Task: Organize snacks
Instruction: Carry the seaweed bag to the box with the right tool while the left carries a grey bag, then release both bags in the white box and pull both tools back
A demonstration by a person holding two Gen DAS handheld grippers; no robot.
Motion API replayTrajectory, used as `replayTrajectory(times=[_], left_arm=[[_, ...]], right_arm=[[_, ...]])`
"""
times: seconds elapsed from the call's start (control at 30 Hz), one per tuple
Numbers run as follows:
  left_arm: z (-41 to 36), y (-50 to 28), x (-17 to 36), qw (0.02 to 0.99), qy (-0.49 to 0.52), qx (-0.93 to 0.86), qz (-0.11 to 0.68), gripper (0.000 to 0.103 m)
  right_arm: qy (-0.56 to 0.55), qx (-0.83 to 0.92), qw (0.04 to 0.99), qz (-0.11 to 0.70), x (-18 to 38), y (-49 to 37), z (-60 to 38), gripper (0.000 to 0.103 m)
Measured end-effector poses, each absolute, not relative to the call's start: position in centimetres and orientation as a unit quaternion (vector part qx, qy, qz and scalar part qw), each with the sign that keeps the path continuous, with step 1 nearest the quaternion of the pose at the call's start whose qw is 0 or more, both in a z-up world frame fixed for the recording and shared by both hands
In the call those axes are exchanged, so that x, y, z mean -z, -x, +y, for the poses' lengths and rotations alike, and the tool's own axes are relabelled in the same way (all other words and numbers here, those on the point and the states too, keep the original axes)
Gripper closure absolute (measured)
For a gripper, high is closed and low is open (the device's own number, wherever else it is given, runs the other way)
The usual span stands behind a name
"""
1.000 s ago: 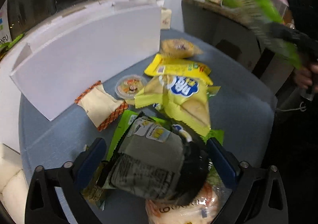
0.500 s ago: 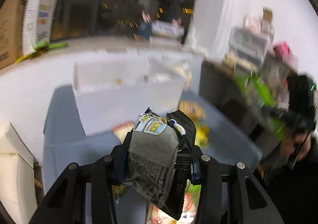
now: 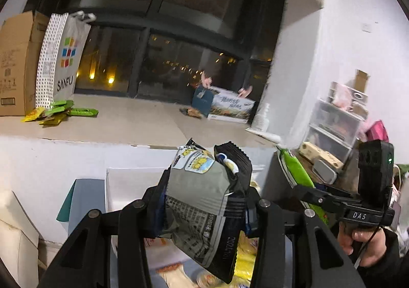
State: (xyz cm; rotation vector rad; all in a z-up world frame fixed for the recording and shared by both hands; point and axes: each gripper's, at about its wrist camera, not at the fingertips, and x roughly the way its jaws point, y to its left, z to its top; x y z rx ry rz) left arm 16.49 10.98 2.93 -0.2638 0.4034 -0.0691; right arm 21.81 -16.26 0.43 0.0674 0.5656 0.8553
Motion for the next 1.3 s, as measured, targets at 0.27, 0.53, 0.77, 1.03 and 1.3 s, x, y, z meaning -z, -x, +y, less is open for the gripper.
replayTrajectory(times=[0.27, 0.53, 0.77, 1.03, 1.3], left_arm=[[12.0, -25.4, 0.6, 0.954, 0.114, 0.001, 0.276, 0.054], [14.6, -28.5, 5.4, 0.937, 0.133, -0.034, 0.322, 0.053], [17.4, -28.1, 6.8, 0.923, 0.180, -0.061, 0.334, 0.000], [16.9, -25.7, 6.1, 0.929, 0.152, -0.068, 0.329, 0.000], [13.8, -19.0, 2.9, 0.949, 0.115, -0.027, 0.294, 0.000]], right_arm=[[0.029, -0.352, 0.883, 0.310, 0.6, -31.3, -9.0, 0.042], [0.052, -0.329, 0.868, 0.368, 4.9, -37.3, -5.7, 0.041], [0.045, -0.347, 0.845, 0.404, 7.5, -38.4, -4.3, 0.013], [0.009, -0.364, 0.857, 0.365, 5.9, -36.6, -4.9, 0.000], [0.042, -0.386, 0.870, 0.304, 2.2, -30.8, -7.4, 0.000]])
